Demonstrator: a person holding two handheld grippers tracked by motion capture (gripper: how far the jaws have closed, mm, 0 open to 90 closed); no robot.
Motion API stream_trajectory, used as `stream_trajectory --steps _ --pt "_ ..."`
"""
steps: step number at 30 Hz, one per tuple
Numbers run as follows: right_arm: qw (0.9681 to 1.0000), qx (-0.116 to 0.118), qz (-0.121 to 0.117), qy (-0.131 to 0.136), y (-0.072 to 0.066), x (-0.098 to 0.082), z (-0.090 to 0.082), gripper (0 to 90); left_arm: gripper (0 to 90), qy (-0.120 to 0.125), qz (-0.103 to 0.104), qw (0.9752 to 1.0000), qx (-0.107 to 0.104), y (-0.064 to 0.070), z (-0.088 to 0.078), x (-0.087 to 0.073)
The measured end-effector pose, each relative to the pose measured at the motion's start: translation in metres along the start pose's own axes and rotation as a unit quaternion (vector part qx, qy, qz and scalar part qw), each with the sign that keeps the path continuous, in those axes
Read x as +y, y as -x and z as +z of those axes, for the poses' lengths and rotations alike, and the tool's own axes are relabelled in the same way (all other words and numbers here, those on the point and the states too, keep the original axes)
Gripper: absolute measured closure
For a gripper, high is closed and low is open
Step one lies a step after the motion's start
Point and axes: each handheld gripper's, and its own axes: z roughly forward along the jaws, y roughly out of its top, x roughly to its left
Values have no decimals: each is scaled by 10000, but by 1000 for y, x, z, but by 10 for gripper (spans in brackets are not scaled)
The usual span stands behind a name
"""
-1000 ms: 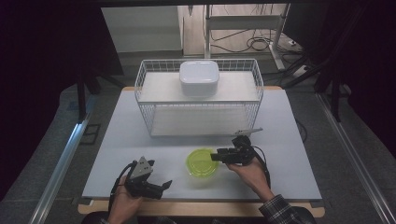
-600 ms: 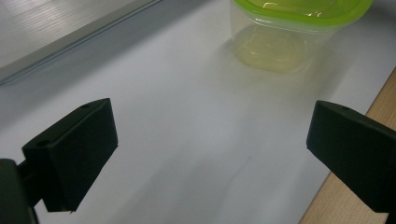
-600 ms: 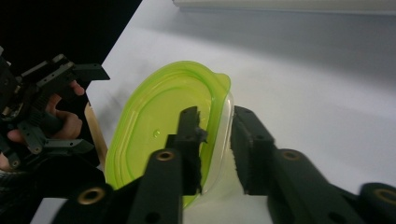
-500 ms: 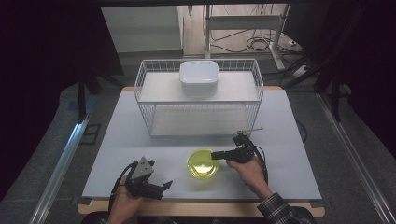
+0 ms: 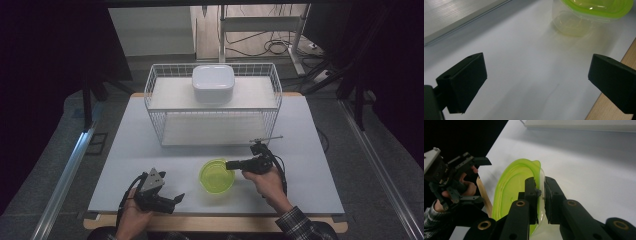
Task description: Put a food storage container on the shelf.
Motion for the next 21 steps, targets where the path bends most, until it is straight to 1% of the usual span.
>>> stream_trajectory --steps 5,11,17,21 --pt "9999 98 47 134 -1 3 -7 821 17 13 -13 10000 10 0 0 0" --pt "9993 196 -21 325 -7 10 -18 821 17 24 -9 10000 25 0 0 0" --pt "9981 249 -153 545 -15 20 -28 821 17 26 -7 10000 30 0 0 0" --pt "9973 257 -191 659 -21 26 -36 822 17 19 -2 10000 27 0 0 0"
